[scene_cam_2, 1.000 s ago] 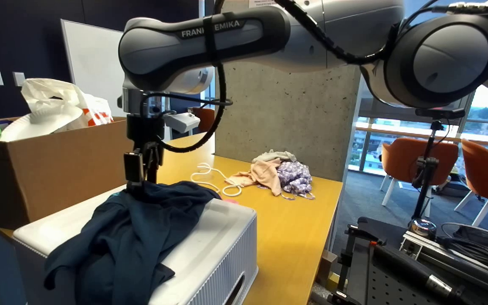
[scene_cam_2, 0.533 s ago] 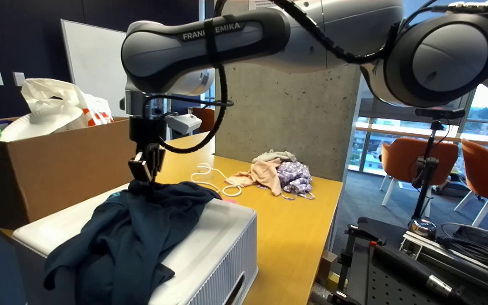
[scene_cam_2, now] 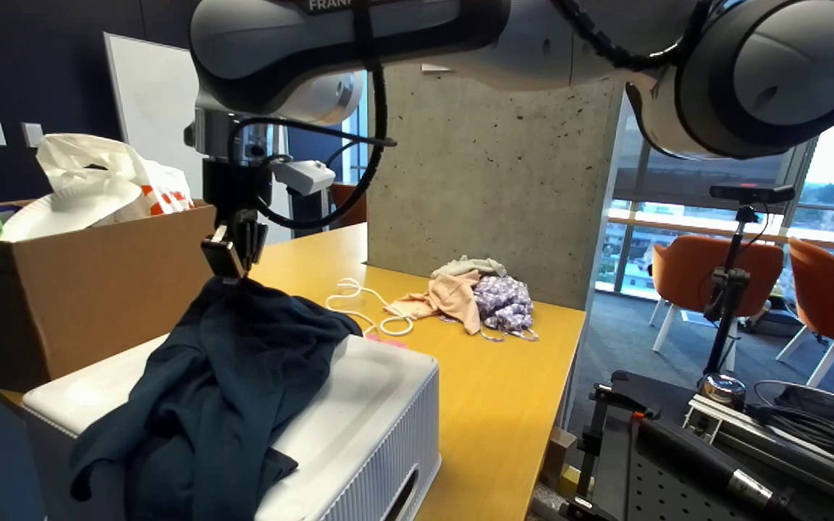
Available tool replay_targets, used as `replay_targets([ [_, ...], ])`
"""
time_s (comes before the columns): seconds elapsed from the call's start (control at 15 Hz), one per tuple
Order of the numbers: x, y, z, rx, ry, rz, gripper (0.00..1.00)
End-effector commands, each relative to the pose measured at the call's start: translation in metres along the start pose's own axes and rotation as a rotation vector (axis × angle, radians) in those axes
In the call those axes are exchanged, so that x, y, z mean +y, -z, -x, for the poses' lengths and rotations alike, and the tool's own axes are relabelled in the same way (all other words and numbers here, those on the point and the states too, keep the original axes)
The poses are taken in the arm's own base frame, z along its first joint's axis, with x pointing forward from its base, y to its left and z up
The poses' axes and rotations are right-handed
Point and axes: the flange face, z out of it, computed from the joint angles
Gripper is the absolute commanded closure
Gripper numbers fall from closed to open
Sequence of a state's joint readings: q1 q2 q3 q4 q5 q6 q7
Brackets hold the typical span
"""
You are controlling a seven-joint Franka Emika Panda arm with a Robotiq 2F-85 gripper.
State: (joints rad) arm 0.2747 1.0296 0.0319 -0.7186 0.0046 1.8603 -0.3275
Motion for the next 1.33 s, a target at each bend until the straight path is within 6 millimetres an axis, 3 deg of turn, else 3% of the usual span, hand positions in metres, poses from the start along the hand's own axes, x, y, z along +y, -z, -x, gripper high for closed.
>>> replay_targets([
  [0.0,0.03,0.051,0.009,0.026,-0.012,0.093,0.99],
  [0.47,0.139,0.183,0.063,0.137,-0.182,0.264,0.99],
  [0.67,0.172,0.238,0.092,0.188,-0.249,0.327,0.99],
  [1.0,0.194,0.308,0.126,0.239,-0.318,0.425,0.99],
  [1.27,0.195,0.341,0.139,0.254,-0.345,0.489,0.99],
])
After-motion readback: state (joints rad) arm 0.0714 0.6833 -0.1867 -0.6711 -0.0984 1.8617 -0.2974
